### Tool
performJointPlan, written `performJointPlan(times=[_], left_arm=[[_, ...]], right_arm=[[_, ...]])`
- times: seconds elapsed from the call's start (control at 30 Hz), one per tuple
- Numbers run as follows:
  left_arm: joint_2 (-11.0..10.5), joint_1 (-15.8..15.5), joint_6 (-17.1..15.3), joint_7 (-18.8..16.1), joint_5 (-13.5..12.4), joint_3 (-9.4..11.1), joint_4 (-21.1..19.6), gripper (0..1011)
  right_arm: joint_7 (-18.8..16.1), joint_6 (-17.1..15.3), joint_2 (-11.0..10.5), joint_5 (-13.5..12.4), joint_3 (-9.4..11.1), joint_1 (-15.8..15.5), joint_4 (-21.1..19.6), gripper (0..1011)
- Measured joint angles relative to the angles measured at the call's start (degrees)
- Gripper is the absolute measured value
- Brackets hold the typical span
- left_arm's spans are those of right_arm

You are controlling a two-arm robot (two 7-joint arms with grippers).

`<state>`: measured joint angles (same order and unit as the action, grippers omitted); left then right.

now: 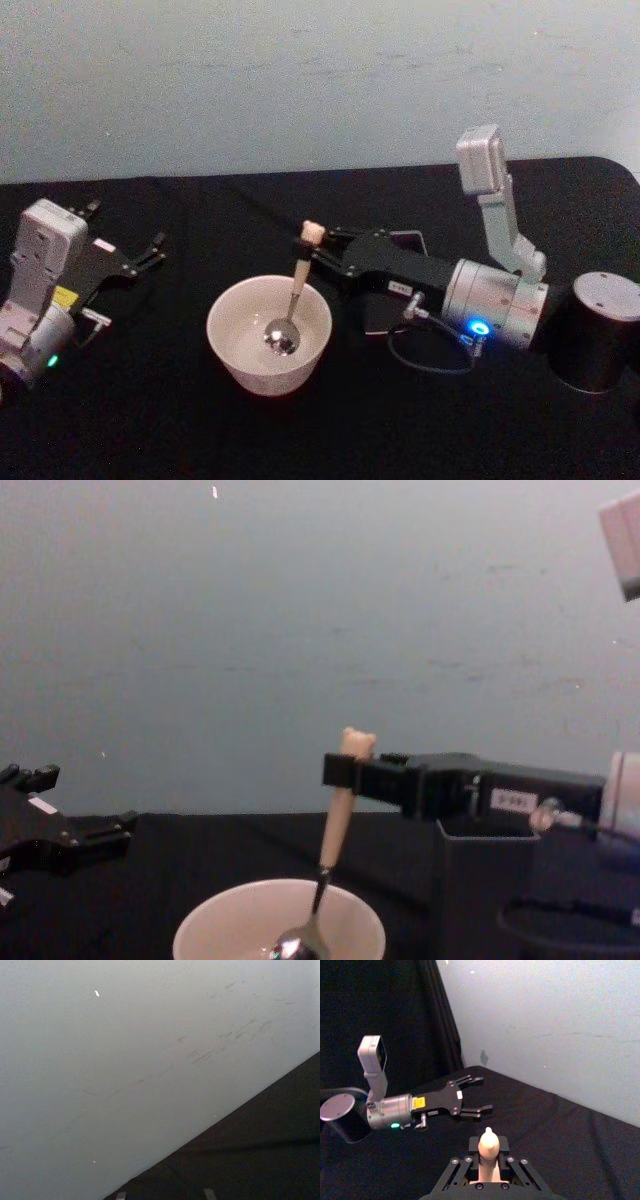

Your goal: Pick up the stirring spoon with one hand, stir inside the cup, then place it back in its original position.

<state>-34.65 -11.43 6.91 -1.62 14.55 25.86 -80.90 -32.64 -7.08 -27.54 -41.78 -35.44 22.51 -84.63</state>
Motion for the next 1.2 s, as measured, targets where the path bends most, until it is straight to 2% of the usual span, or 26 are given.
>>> performJointPlan(times=[0.1, 0.27, 0.33, 0.53, 0.87, 1.2], left_arm=[[0.0, 0.0, 0.0, 0.0, 0.0, 0.0, 0.0, 1001], [0.0, 0.0, 0.0, 0.0, 0.0, 0.0, 0.0, 1001], [0.0, 0.0, 0.0, 0.0, 0.0, 0.0, 0.0, 1001], [0.0, 0.0, 0.0, 0.0, 0.0, 0.0, 0.0, 1001], [0.0, 0.0, 0.0, 0.0, 0.0, 0.0, 0.0, 1001], [0.0, 0.0, 0.0, 0.0, 0.0, 0.0, 0.0, 1001]], right_arm=[[-0.2, 0.4, 0.5, 1.1, -0.6, 0.2, 0.3, 212], [0.2, 1.0, 2.4, 4.6, -2.3, 0.8, 1.6, 212], [0.3, 1.0, 2.7, 5.0, -2.5, 0.9, 1.8, 212], [1.2, 1.2, 5.6, 7.8, -3.5, 1.9, 3.9, 212], [2.9, 1.8, 9.1, 10.9, -3.1, 3.9, 8.2, 212], [4.7, 2.1, 10.2, 12.6, -0.8, 4.6, 10.7, 212]])
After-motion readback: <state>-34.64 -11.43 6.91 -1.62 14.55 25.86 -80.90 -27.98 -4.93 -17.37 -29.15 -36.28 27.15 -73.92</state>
